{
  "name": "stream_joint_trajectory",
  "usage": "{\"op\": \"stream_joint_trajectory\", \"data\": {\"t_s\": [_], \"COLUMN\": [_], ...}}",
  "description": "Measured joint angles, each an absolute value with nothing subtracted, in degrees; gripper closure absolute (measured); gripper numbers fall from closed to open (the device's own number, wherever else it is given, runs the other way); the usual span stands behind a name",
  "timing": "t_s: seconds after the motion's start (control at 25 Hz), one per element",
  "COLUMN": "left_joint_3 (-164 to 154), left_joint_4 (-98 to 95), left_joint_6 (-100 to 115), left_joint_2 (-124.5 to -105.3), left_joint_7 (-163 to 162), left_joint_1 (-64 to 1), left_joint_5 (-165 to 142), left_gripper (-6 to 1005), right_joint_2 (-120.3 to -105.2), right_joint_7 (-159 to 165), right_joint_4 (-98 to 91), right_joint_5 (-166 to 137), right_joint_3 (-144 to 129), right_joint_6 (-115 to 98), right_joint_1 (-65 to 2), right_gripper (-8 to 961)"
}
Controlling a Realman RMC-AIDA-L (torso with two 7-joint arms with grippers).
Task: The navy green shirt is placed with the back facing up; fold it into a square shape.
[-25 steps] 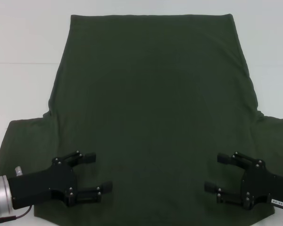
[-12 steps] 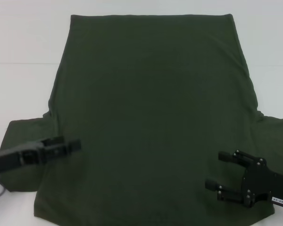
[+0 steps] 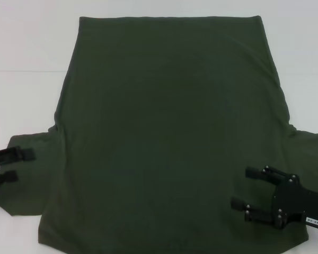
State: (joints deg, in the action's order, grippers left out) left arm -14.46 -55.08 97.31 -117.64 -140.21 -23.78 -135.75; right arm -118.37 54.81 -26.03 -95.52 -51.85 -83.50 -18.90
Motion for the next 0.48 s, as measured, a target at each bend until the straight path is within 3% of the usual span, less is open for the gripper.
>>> {"op": "stream_joint_trajectory", "data": {"t_s": [0.48], "left_joint_3": [-12.1], "left_joint_4": [-56.4], "left_joint_6": [94.4], "left_joint_2": [-115.99], "left_joint_7": [-148.1], "left_joint_1": [-25.6], "left_joint_5": [-150.5], "left_gripper": [54], "right_joint_2": [-118.5], "right_joint_7": [54.8], "right_joint_4": [-26.6], "right_joint_5": [-95.7], "right_joint_3": [-51.9], "right_joint_6": [-83.5], "right_joint_1": [-19.0], "right_gripper": [68]}}
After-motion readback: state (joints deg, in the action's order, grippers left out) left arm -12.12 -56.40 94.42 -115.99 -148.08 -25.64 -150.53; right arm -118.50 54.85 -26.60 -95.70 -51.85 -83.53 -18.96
